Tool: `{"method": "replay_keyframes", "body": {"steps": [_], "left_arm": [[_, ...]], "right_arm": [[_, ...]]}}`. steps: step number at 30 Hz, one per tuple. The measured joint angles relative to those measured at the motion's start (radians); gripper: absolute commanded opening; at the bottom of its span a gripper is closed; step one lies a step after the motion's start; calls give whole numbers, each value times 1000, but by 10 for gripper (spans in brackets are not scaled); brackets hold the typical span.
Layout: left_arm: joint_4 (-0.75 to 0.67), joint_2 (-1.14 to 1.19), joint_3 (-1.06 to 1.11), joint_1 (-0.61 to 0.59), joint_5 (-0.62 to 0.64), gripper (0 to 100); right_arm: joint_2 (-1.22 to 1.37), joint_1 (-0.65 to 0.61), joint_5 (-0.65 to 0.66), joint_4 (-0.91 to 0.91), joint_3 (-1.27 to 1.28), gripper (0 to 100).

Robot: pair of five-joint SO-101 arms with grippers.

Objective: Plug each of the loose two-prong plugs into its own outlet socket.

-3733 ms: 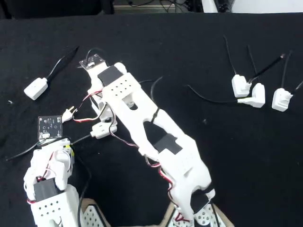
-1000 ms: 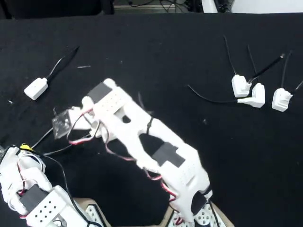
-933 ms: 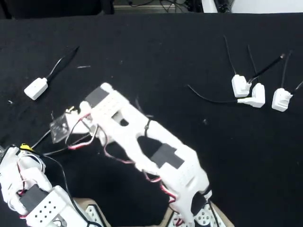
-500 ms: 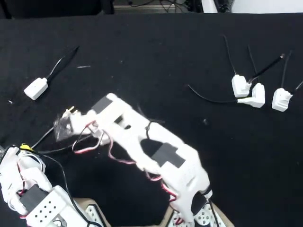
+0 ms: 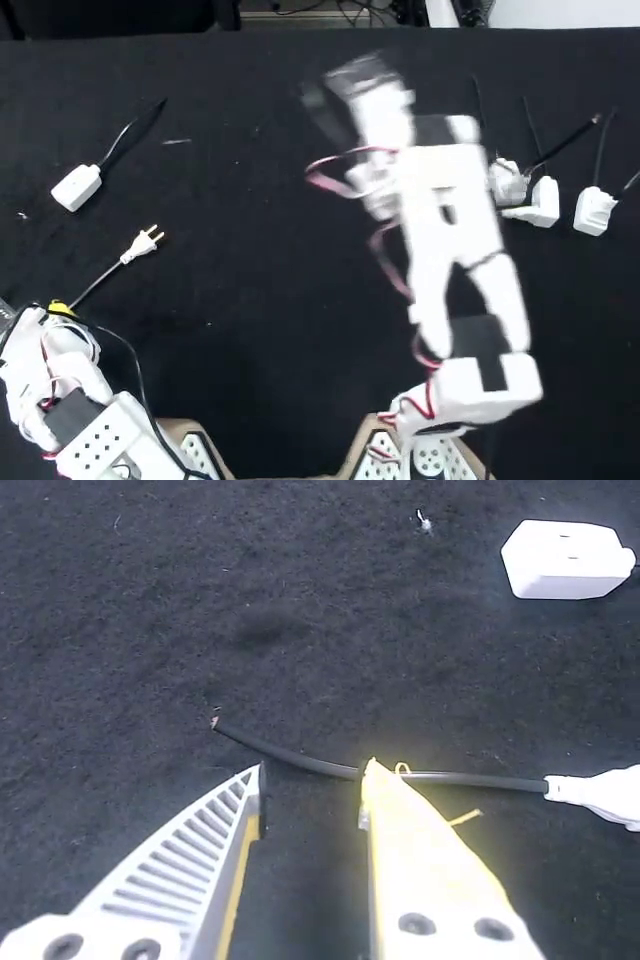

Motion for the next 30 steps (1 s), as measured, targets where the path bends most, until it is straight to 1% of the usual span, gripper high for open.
{"method": "replay_keyframes", "body": {"steps": [2, 5, 9, 14, 18, 20, 22, 25, 28, 30], "left_arm": [[0, 0, 0, 0, 0, 170], [0, 0, 0, 43, 0, 170], [0, 0, 0, 66, 0, 170], [2, 0, 0, 69, 0, 170], [2, 0, 0, 69, 0, 170], [2, 0, 0, 69, 0, 170], [2, 0, 0, 69, 0, 170], [2, 0, 0, 69, 0, 170], [2, 0, 0, 69, 0, 170], [2, 0, 0, 69, 0, 170]], "right_arm": [[0, 91, -11, 2, 0, 15], [0, 158, -15, 6, 0, 15], [38, 167, -15, -38, -6, 13], [196, 167, -15, -189, -15, 15], [321, 167, -20, -258, -91, 16], [376, 167, -52, -262, -143, 17], [431, 167, -115, -261, -204, 52], [508, 178, -190, -207, -305, 174], [582, 178, -224, -104, -423, 286], [618, 178, -224, -25, -506, 315]]}}
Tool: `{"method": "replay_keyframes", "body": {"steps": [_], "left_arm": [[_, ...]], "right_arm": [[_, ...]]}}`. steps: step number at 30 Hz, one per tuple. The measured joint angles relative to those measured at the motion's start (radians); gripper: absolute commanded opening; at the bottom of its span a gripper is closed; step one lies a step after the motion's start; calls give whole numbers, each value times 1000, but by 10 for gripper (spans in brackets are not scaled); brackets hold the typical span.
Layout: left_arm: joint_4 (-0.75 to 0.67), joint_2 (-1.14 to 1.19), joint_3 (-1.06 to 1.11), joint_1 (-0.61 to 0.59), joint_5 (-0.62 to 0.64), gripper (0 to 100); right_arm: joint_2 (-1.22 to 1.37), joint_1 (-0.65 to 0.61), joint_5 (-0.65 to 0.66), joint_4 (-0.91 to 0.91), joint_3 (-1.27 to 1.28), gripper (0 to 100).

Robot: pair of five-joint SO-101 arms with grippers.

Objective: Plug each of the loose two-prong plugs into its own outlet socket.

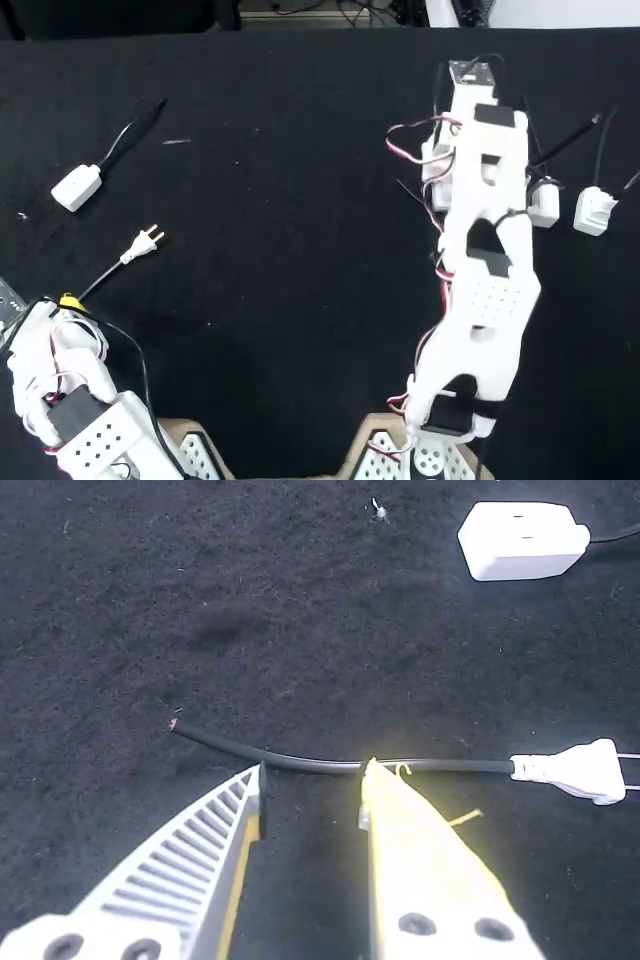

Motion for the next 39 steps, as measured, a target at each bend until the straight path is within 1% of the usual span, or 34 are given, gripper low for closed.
{"method": "replay_keyframes", "body": {"steps": [9, 11, 14, 17, 21, 24, 27, 29, 31, 35, 39], "left_arm": [[0, 0, 0, 0, 0, 170], [0, 0, 0, 0, 0, 170], [0, 0, 0, 0, 0, 170], [0, 0, 0, 0, 0, 170], [0, 0, 0, 0, 0, 170], [0, 0, 0, 0, 0, 170], [0, 0, 0, 0, 0, 170], [0, 0, 0, 0, 0, 170], [0, 0, 0, 0, 0, 171], [0, 0, 0, 0, 0, 173], [0, 0, 0, 0, 0, 173]], "right_arm": [[28, 3, 8, 351, -465, 300], [23, 3, 11, 382, -546, 300], [-26, -11, 12, 384, -563, 300], [-144, -68, -18, 384, -516, 300], [-408, -190, -86, 385, -287, 303], [-631, -328, -117, 374, -57, 302], [-821, -465, -121, 281, 172, 303], [-924, -532, -121, 187, 334, 303], [-1003, -574, -118, 69, 505, 302], [-1094, -586, -25, -210, 875, 301], [-1128, -606, 2, -494, 1200, 300]]}}
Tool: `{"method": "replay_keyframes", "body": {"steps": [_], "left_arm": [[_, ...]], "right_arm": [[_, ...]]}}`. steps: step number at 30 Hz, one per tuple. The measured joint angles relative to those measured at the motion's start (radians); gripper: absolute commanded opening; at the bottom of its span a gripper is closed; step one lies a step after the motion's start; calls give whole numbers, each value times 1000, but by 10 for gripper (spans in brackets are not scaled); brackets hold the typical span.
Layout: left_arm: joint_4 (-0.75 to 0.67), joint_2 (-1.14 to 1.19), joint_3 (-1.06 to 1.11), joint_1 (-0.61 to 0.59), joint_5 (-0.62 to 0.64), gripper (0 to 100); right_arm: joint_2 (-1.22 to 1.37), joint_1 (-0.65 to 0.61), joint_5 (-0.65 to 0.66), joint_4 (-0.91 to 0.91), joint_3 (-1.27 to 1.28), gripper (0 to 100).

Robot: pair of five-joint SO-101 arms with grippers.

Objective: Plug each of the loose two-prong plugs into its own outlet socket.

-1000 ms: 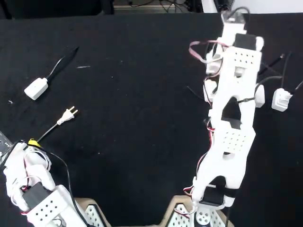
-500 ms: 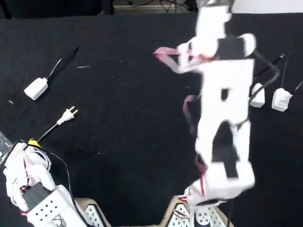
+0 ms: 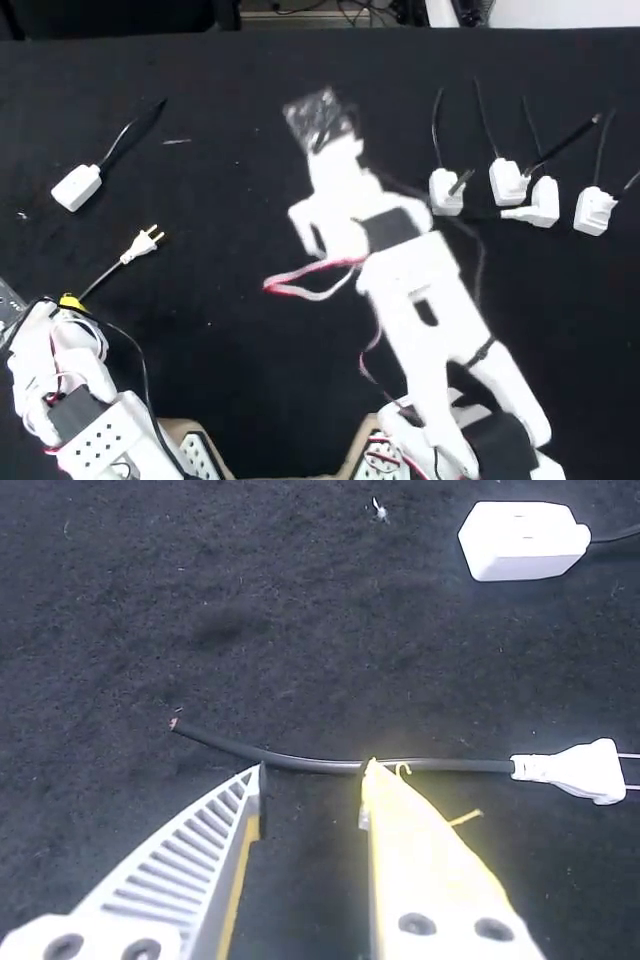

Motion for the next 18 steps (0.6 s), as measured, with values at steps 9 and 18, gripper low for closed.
{"method": "replay_keyframes", "body": {"steps": [9, 18], "left_arm": [[0, 0, 0, 0, 0, 170], [6, 0, -69, 0, -181, 174]], "right_arm": [[-6, -103, -121, -440, 423, 300], [-8, -112, -101, -523, 486, 300]]}}
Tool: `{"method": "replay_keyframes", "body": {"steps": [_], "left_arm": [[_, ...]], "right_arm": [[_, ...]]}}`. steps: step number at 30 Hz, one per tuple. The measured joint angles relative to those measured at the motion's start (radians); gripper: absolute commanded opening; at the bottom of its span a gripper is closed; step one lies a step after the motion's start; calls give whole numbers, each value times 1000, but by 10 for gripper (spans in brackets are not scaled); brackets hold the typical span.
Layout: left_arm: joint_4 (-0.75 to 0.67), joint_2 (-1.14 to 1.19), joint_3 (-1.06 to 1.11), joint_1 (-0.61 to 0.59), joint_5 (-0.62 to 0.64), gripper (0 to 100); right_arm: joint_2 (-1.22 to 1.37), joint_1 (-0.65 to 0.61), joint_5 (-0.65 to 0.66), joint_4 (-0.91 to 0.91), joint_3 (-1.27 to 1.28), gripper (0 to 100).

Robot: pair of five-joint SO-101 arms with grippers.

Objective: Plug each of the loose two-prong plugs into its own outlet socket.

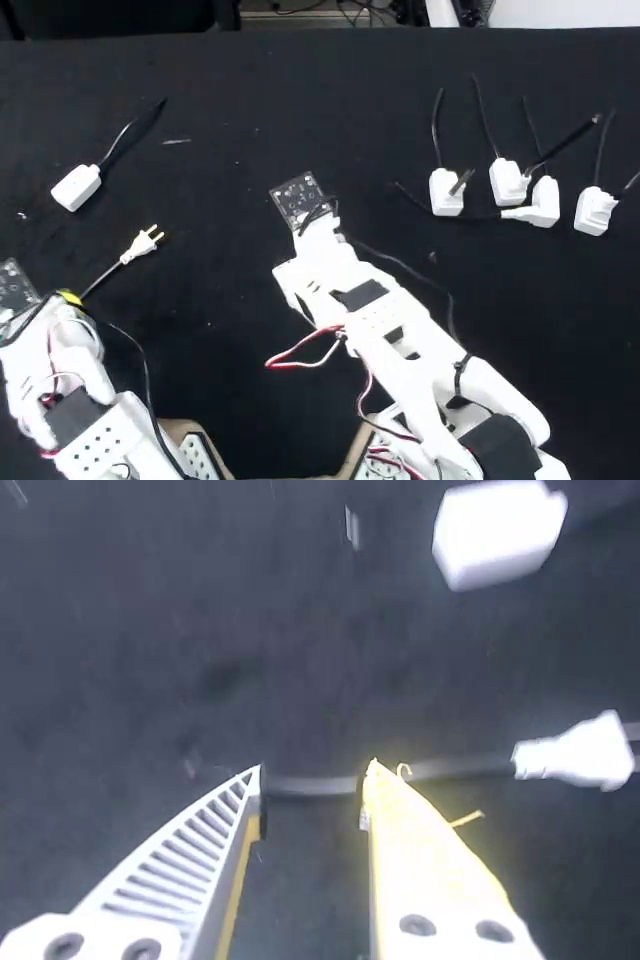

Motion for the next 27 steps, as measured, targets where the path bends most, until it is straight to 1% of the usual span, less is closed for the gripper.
{"method": "replay_keyframes", "body": {"steps": [3, 6, 9, 11, 14, 18, 20, 23, 27], "left_arm": [[69, 0, -144, 9, -9, 174], [149, -3, -287, 61, -43, 174], [187, -11, -350, 98, -58, 174], [195, -11, -359, 106, -63, 174], [198, -11, -358, 118, -117, 174], [158, -9, -241, 140, -190, 175], [161, 15, -204, 152, -203, 175], [193, 66, -204, 153, -204, 175], [207, 199, -273, 153, -206, 175]], "right_arm": [[0, 0, 5, 0, 0, 300], [0, 0, 6, 0, 0, 300], [0, 0, 6, 0, 0, 300], [0, 0, 6, 0, 0, 300], [0, 0, 6, -2, 0, 300], [0, 0, 11, -2, 0, 300], [0, 0, 11, -2, 0, 300], [0, 0, 11, -2, 5, 300], [0, 0, 11, -2, 11, 300]]}}
